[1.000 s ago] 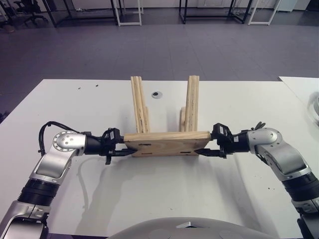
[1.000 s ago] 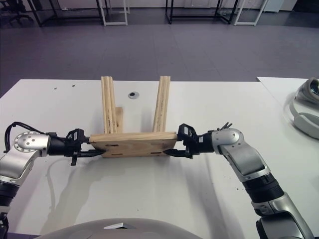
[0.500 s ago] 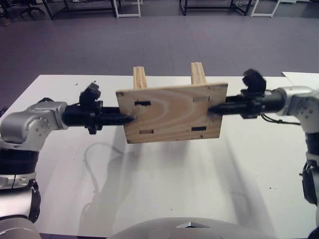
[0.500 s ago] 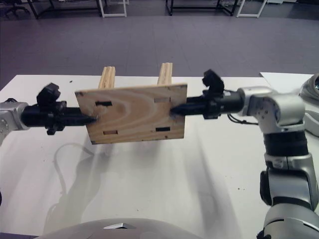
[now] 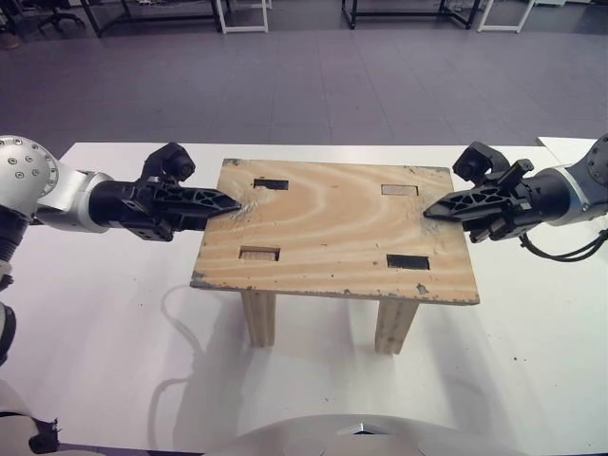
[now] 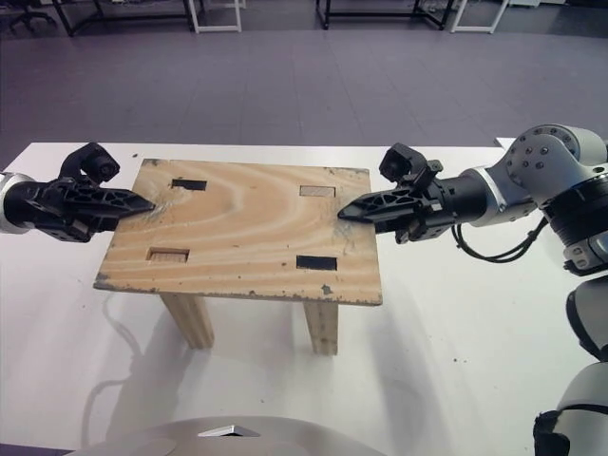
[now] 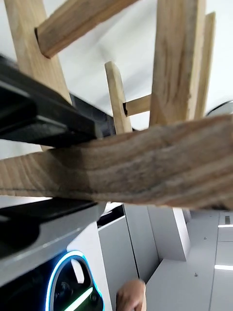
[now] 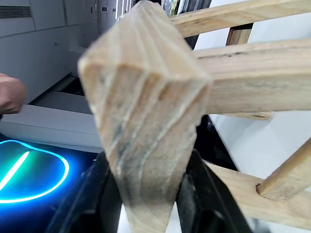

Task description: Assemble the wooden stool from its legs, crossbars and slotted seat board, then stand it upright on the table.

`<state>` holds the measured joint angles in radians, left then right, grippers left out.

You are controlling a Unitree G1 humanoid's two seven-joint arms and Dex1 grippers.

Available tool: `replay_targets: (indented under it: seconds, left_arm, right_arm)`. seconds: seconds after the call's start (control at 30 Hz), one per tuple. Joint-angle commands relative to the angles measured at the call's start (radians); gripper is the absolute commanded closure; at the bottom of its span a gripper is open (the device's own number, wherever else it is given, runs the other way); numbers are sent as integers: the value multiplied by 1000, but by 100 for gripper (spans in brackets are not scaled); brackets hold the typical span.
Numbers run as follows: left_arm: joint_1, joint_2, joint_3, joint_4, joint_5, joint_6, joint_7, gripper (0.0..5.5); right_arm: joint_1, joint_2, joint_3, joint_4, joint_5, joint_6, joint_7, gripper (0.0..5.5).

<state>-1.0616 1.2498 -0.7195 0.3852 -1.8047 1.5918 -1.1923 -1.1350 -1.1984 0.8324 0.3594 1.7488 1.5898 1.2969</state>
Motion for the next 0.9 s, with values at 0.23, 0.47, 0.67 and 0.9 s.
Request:
replay_targets:
  seconds: [0.23, 0.47, 0.67, 0.9]
  left_arm:
    - [263, 57, 75, -97, -167, -134, 266, 284]
    - [637, 97, 514, -122, -135, -317, 499, 156]
    - [933, -256, 803, -202, 691, -1186, 831, 116]
    - [1058, -600, 703, -247, 1208, -1590, 1072, 116]
  right_arm:
    - [442, -77, -282, -47, 223, -122, -295, 298]
    - [848, -57, -796, -76, 223, -309, -579, 154]
    - [1034, 299, -995, -97, -538, -1150, -829, 148]
    - [880, 548, -943, 256, -1006, -1591, -956, 148]
